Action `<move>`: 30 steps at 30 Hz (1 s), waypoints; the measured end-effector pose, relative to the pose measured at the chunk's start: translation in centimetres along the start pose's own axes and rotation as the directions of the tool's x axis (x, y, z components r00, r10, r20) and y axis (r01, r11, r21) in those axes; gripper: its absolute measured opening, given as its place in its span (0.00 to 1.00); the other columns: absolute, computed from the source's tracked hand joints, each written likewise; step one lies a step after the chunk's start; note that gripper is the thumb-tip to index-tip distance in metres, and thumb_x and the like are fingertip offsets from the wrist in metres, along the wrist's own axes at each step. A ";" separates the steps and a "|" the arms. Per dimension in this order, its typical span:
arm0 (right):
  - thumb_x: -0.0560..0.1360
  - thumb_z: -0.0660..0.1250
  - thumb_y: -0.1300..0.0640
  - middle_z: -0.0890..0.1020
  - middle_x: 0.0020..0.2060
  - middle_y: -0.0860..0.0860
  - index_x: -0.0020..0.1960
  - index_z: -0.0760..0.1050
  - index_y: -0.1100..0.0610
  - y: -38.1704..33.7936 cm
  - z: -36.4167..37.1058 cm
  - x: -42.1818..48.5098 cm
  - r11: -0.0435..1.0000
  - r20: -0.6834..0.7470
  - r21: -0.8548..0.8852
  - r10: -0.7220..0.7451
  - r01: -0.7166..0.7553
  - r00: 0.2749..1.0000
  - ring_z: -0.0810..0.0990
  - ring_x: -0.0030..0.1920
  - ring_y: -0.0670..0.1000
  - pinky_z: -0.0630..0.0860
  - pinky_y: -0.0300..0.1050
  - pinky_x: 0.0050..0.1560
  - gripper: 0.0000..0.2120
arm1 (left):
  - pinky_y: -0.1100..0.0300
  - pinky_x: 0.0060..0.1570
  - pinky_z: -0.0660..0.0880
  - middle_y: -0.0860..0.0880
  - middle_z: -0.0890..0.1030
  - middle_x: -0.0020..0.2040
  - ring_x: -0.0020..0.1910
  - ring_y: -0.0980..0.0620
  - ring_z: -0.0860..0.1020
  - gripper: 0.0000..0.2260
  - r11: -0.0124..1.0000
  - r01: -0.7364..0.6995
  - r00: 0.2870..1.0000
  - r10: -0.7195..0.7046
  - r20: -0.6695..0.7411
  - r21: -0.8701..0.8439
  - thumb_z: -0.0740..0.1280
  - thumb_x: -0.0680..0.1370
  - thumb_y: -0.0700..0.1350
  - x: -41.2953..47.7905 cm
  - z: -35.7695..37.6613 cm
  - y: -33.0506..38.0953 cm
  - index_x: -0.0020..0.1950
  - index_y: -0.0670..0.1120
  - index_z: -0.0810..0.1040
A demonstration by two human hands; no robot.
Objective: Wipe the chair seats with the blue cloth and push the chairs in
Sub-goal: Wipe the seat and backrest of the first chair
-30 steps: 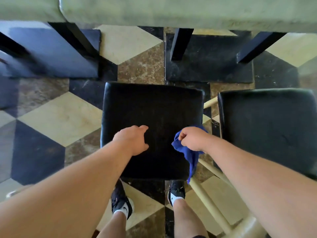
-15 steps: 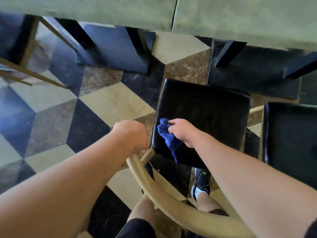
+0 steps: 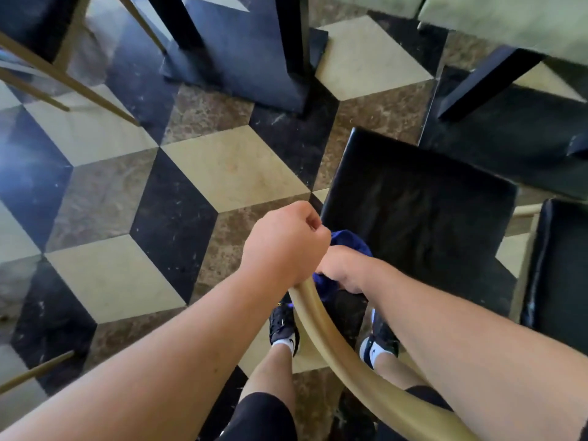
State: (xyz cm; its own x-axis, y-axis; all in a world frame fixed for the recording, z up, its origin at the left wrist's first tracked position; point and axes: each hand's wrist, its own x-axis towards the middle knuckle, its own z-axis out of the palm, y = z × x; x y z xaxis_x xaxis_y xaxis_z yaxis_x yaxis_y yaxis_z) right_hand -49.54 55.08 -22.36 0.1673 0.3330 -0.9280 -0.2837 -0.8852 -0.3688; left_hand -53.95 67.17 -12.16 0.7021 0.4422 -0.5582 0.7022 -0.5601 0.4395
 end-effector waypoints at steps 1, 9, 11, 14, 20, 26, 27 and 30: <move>0.78 0.58 0.70 0.77 0.35 0.52 0.38 0.71 0.55 -0.3 -0.3 -1.7 0.990 0.044 0.140 0.004 -0.011 0.999 0.74 0.32 0.49 0.74 0.47 0.41 0.14 | 0.58 0.30 0.69 0.57 0.79 0.37 0.37 0.55 0.76 0.06 1.000 -0.007 1.000 0.007 0.000 0.009 0.58 0.71 0.57 -0.1 0.0 0.0 0.41 0.58 0.74; 0.76 0.62 0.68 0.84 0.53 0.64 0.61 0.78 0.60 -3.1 -0.7 -16.9 0.861 -0.175 0.435 -0.204 0.261 0.963 0.83 0.49 0.54 0.79 0.51 0.51 0.15 | 0.54 0.38 0.70 0.52 0.82 0.41 0.44 0.47 0.80 0.13 0.975 0.039 0.991 -0.009 0.134 -0.219 0.61 0.81 0.57 -0.7 -1.2 -0.8 0.44 0.52 0.78; 0.75 0.68 0.62 0.85 0.52 0.54 0.62 0.76 0.52 -3.6 1.5 -18.9 0.916 -0.286 0.075 -0.359 0.394 0.888 0.83 0.51 0.49 0.80 0.49 0.54 0.17 | 0.51 0.41 0.74 0.52 0.82 0.39 0.42 0.47 0.80 0.15 0.975 0.008 0.990 0.024 0.141 -0.221 0.61 0.82 0.58 -2.0 -1.6 -1.9 0.43 0.52 0.78; 0.76 0.70 0.52 0.78 0.58 0.50 0.68 0.72 0.49 -3.0 5.4 -19.5 0.797 -0.344 -0.468 -0.562 0.382 0.752 0.76 0.57 0.54 0.77 0.53 0.57 0.22 | 0.54 0.39 0.73 0.57 0.83 0.38 0.41 0.57 0.81 0.14 0.978 0.005 0.991 0.024 0.134 -0.209 0.60 0.81 0.66 -4.1 -2.3 -3.6 0.45 0.60 0.78; 0.75 0.70 0.57 0.72 0.52 0.52 0.63 0.71 0.52 3.6 8.6 -21.2 0.605 -0.380 -0.752 -0.723 0.262 0.578 0.73 0.45 0.56 0.78 0.54 0.43 0.17 | 0.57 0.38 0.74 0.59 0.83 0.44 0.40 0.56 0.81 0.10 0.994 -0.105 0.994 0.105 -0.009 0.009 0.59 0.84 0.59 -5.8 -3.0 -3.2 0.57 0.62 0.79; 0.77 0.68 0.53 0.75 0.52 0.50 0.63 0.73 0.50 15.0 6.2 -26.1 0.583 -0.373 -0.746 -0.766 0.322 0.524 0.73 0.49 0.53 0.74 0.50 0.50 0.15 | 0.44 0.56 0.79 0.44 0.75 0.72 0.64 0.37 0.76 0.23 0.950 -0.105 0.980 0.150 -0.132 0.294 0.57 0.81 0.41 -7.8 0.7 0.7 0.74 0.57 0.74; 0.78 0.67 0.52 0.75 0.53 0.49 0.63 0.74 0.49 17.0 5.4 -27.1 0.582 -0.377 -0.755 -0.762 0.302 0.527 0.74 0.50 0.53 0.74 0.50 0.51 0.14 | 0.38 0.67 0.73 0.43 0.67 0.79 0.73 0.33 0.68 0.26 0.914 -0.062 0.990 0.107 -0.090 0.402 0.58 0.80 0.40 -8.6 1.9 1.5 0.76 0.57 0.72; 0.78 0.66 0.50 0.76 0.52 0.50 0.61 0.76 0.50 22.8 2.2 -29.7 0.596 -0.408 -0.771 -0.733 0.225 0.544 0.75 0.51 0.55 0.75 0.52 0.53 0.12 | 0.29 0.78 0.44 0.45 0.57 0.85 0.81 0.26 0.44 0.24 0.774 -0.046 0.997 0.073 -0.017 0.631 0.61 0.80 0.49 -11.2 5.6 3.3 0.77 0.56 0.70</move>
State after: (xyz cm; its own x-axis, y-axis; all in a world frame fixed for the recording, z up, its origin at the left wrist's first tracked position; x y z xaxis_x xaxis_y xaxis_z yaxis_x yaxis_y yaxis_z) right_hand -63.03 25.67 -3.31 0.6840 0.6979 -0.2125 0.5967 -0.7028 -0.3874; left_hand -60.19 56.45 -8.45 0.7534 0.4119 -0.5126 0.4367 -0.8962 -0.0783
